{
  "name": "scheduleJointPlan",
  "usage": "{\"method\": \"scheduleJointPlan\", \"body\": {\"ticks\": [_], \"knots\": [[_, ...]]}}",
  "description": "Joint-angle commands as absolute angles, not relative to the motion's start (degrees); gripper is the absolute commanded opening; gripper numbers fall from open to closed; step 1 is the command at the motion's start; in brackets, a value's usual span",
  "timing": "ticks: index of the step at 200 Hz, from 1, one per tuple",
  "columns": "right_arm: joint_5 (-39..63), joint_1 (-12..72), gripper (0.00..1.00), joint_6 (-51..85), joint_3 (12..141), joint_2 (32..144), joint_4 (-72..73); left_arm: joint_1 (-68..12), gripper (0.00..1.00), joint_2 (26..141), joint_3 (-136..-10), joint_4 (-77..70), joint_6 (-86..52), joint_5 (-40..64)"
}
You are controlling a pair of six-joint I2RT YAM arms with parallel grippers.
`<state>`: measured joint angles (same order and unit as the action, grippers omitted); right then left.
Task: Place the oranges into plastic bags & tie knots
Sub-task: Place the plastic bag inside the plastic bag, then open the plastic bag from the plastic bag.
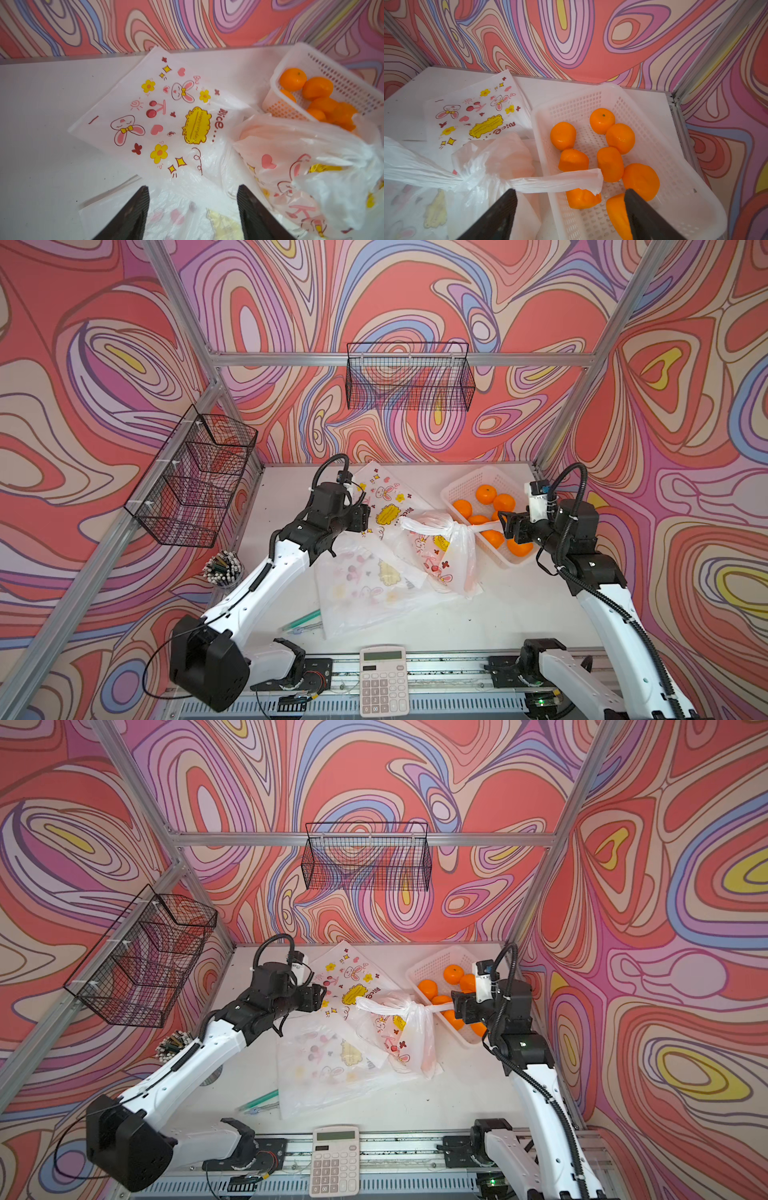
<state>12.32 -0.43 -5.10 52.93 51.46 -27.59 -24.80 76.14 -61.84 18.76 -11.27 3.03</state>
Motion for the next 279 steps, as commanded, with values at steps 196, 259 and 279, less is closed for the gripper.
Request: {"method": "scheduleJointPlan", "body": {"ticks": [196, 259, 279], "knots": [[14.9, -0.7, 0.87, -5.0, 50.7, 52.2, -27.9, -33.9, 0.63, 116.5, -81.9, 24.6, 13.7, 2.0], [14.0, -0.7, 0.87, -5.4, 50.7, 51.9, -28.2, -34.1, 0.48, 119.7, -86.0, 28.8, 12.9, 0.2], [13.8, -0.8, 0.87, -5.5, 50.7, 51.8, -28.2, -34.4, 0.37, 120.4, -86.9, 29.9, 12.9, -0.3]]}}
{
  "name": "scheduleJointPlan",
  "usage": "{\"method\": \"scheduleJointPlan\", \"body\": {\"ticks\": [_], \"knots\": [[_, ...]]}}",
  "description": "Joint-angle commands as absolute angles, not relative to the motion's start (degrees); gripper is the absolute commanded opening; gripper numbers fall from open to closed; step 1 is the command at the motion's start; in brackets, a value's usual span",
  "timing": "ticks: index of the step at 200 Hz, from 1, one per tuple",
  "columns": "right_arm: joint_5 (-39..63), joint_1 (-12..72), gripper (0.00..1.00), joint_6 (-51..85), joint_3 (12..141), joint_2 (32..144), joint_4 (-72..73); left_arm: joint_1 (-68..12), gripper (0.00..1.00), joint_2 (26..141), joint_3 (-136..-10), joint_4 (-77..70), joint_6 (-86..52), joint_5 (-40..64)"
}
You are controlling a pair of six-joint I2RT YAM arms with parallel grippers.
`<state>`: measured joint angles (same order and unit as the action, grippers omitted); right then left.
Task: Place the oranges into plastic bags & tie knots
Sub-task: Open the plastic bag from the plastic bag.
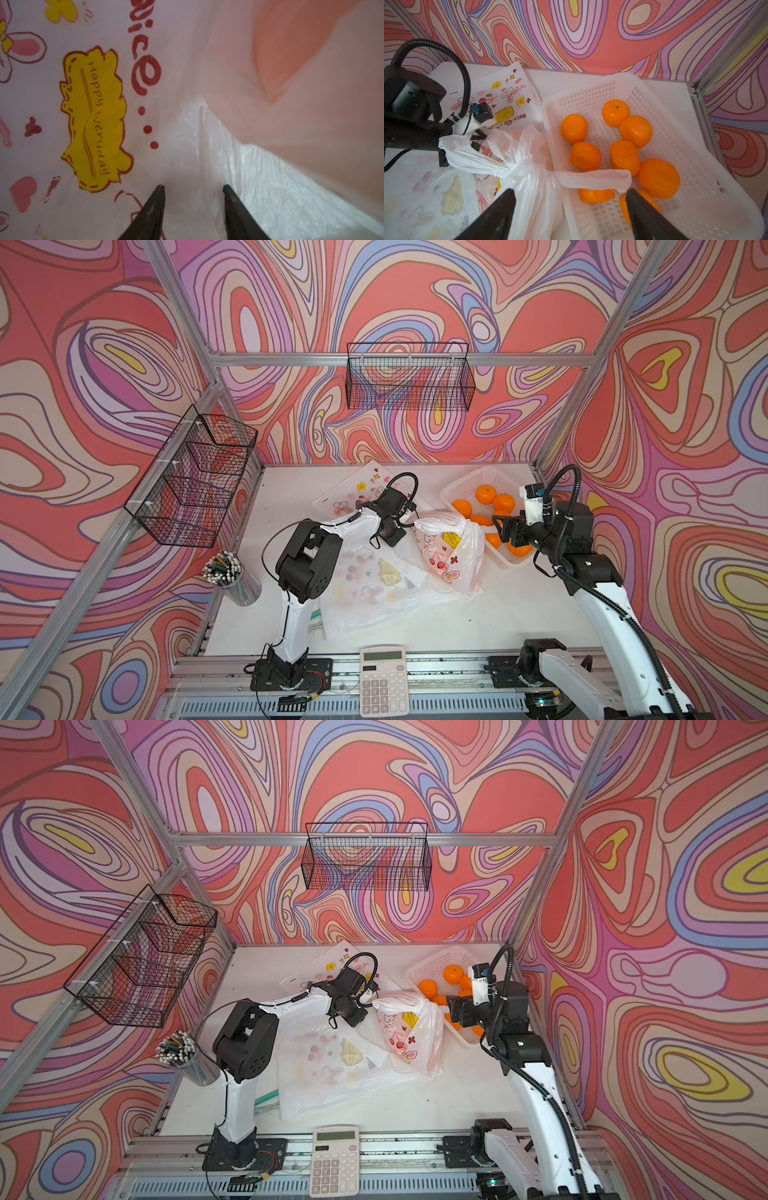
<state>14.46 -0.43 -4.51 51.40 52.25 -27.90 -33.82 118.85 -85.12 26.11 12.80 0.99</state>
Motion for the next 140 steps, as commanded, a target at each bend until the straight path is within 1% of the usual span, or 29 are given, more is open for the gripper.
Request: {"method": "scheduleJointPlan", "body": {"ticks": [1, 36, 54, 70, 113, 140], "knots": [[13.7, -0.7, 0.87, -5.5, 50.7, 51.8, -28.2, -34.4, 0.36, 120.5, -86.9, 29.9, 12.9, -0.3], [13.4, -0.7, 0.87, -5.5, 50.8, 51.6, -28.1, -34.3, 0.00, 119.2, -85.5, 28.5, 12.3, -2.2], [13.1, -0.7, 0.87, -5.5, 51.0, 51.6, -28.1, -33.9, 0.00, 116.7, -83.3, 26.7, 11.8, -4.2], [13.1, -0.7, 0.87, -5.3, 51.2, 51.7, -28.1, -32.2, 0.00, 113.3, -82.0, 26.1, 10.2, -3.9], [13.0, -0.7, 0.87, -4.1, 51.8, 52.8, -27.7, -24.4, 0.00, 102.2, -80.6, 26.2, 4.9, 3.3], [12.3, -0.7, 0.87, -1.8, 53.1, 54.7, -28.3, -19.3, 0.00, 97.1, -83.5, 27.6, 1.8, 7.6]]}}
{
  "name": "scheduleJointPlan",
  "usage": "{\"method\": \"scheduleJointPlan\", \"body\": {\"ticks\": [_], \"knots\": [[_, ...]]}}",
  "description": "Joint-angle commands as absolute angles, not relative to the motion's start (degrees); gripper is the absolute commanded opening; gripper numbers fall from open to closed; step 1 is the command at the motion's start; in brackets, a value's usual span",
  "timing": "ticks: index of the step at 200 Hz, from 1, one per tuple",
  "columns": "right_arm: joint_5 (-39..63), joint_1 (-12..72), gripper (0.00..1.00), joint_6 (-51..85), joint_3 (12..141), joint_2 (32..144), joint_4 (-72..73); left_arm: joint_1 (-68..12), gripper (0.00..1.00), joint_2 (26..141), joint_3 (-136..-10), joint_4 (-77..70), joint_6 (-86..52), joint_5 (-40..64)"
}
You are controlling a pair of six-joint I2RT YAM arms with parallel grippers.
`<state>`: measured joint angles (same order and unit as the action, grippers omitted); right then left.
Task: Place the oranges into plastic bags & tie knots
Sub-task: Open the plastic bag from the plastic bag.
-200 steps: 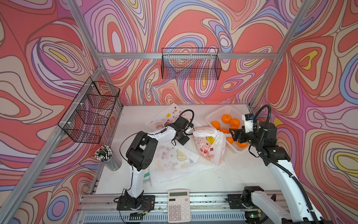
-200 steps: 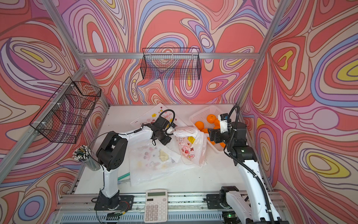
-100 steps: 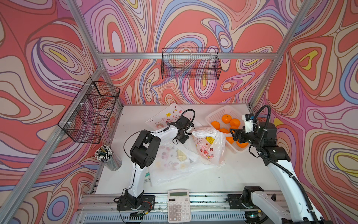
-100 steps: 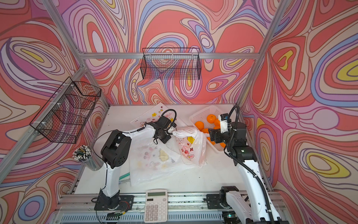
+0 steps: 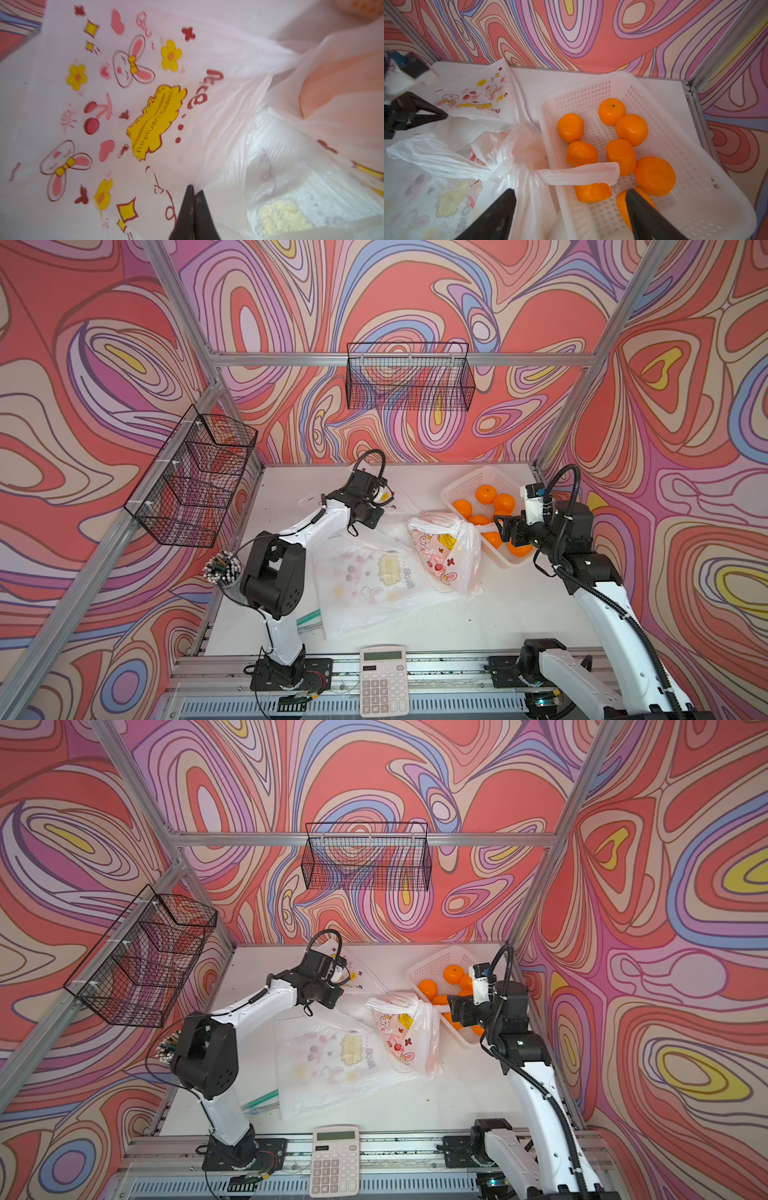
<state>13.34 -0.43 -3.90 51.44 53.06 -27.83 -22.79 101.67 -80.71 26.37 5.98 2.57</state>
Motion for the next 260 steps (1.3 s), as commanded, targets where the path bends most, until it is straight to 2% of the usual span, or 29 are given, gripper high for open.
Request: {"method": "scheduleJointPlan", "body": {"ticks": [1, 29, 67, 89, 109, 121, 135, 185, 214, 260], "knots": [[12.2, -0.7, 0.87, -1.6, 53.1, 54.8, -28.3, -19.2, 0.00, 97.1, -83.7, 27.8, 1.7, 7.6], [11.1, -0.7, 0.87, 0.9, 55.9, 58.1, -30.3, -14.9, 0.00, 92.9, -88.6, 31.2, -1.1, 11.5], [10.3, -0.7, 0.87, 5.1, 61.1, 64.8, -33.2, -13.5, 0.00, 86.1, -91.3, 31.7, -7.9, 17.8], [16.8, -0.7, 0.85, 9.1, 62.6, 67.5, -31.4, -13.4, 0.00, 82.8, -90.4, 30.4, -13.7, 23.1], [29.2, -0.7, 0.84, 17.1, 58.4, 67.1, -21.1, -13.4, 0.00, 79.8, -86.6, 26.0, -20.1, 28.6], [36.4, -0.5, 0.83, 27.5, 52.2, 66.2, -7.2, -13.4, 0.00, 78.4, -83.5, 22.3, -24.0, 31.8], [39.5, 1.2, 0.83, 38.1, 46.6, 66.5, 5.9, -13.4, 0.00, 77.4, -79.6, 17.3, -28.8, 35.6], [33.3, 14.1, 0.89, 49.7, 42.8, 70.4, 20.5, -16.7, 0.00, 77.2, -70.9, 7.0, -34.2, 39.1], [28.3, 20.8, 0.89, 53.5, 42.3, 74.6, 26.1, -18.6, 0.00, 77.5, -69.0, 4.2, -35.2, 39.0], [24.6, 24.1, 0.87, 54.3, 44.3, 80.9, 29.1, -19.8, 0.00, 77.9, -66.5, 1.3, -35.1, 40.9]]}}
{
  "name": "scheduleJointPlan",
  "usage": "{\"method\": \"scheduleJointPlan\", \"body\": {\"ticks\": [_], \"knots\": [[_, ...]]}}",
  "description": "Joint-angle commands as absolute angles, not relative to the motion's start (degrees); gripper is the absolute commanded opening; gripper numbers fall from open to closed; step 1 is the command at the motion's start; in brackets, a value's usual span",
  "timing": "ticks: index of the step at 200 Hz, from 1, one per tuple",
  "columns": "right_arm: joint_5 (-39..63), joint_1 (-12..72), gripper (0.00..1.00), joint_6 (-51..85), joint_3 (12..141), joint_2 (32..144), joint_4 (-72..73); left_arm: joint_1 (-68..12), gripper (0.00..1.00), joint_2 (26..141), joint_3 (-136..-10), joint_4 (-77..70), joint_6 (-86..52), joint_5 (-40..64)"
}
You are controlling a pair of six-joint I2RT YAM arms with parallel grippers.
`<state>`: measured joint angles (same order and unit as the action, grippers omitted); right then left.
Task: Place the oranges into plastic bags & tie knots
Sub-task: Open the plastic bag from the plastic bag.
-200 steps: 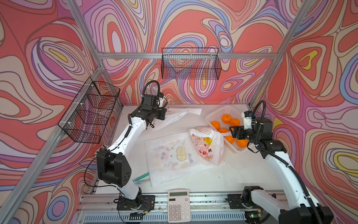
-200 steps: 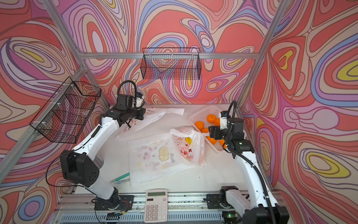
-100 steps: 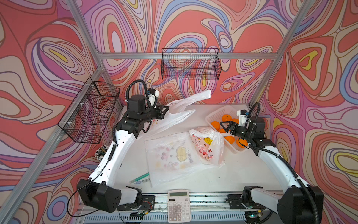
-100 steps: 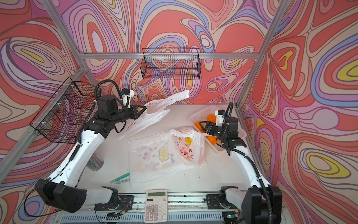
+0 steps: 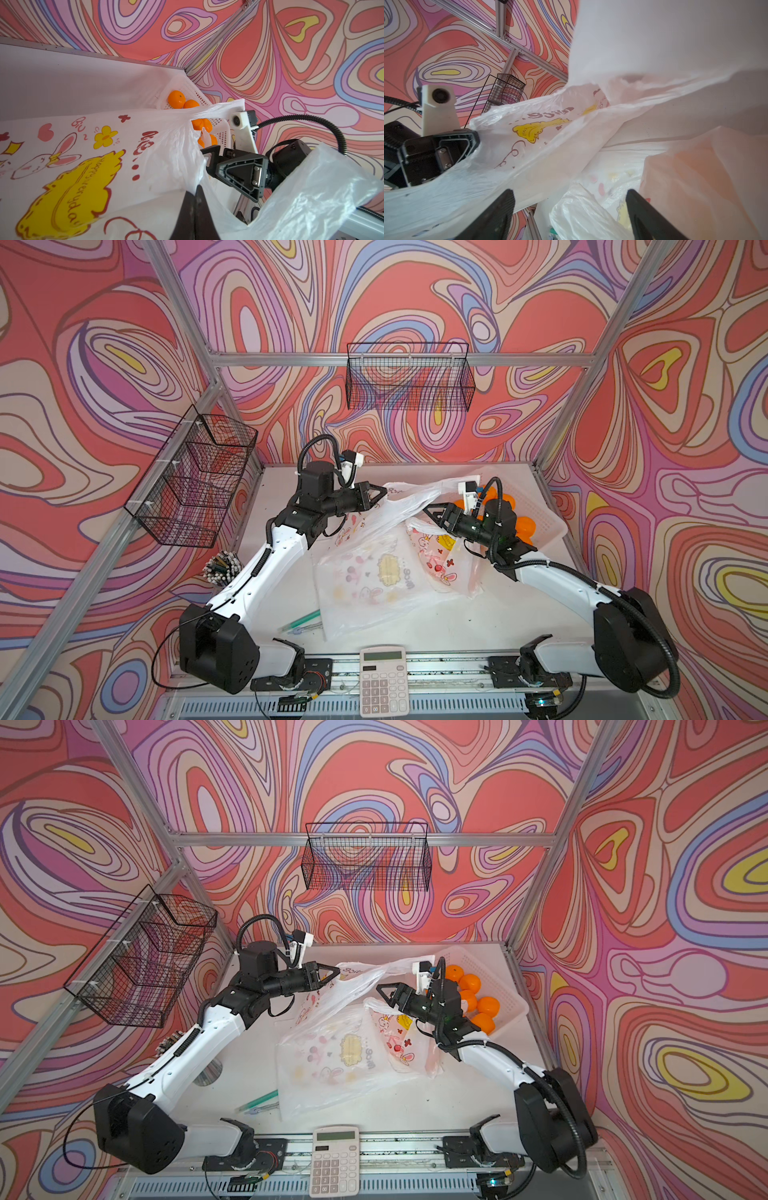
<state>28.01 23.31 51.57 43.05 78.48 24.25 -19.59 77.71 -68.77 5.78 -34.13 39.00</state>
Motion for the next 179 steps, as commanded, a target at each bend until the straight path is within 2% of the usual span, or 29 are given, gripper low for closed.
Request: {"method": "scheduleJointPlan", "body": {"ticks": [1, 79, 115, 139, 161, 179], "knots": [[24.5, 24.2, 0.87, 54.2, 44.4, 81.0, 29.2, -19.8, 0.00, 77.9, -66.4, 1.2, -35.1, 41.0], [24.7, 24.5, 0.84, 54.0, 45.2, 83.7, 32.5, -20.1, 0.00, 78.1, -61.6, -0.8, -32.3, 44.9], [25.0, 25.9, 0.78, 54.9, 46.1, 85.7, 32.5, -20.1, 0.00, 78.3, -60.7, -4.1, -33.7, 45.7], [25.2, 27.0, 0.64, 55.9, 46.5, 88.1, 33.2, -20.1, 0.00, 78.6, -60.8, -4.5, -34.0, 45.8], [24.4, 27.1, 0.44, 56.0, 46.4, 88.6, 32.1, -20.2, 0.00, 78.2, -60.6, -3.8, -33.7, 44.9], [23.7, 27.1, 0.13, 55.5, 46.4, 88.0, 31.1, -20.2, 0.00, 77.8, -60.3, -3.4, -33.3, 44.8]]}}
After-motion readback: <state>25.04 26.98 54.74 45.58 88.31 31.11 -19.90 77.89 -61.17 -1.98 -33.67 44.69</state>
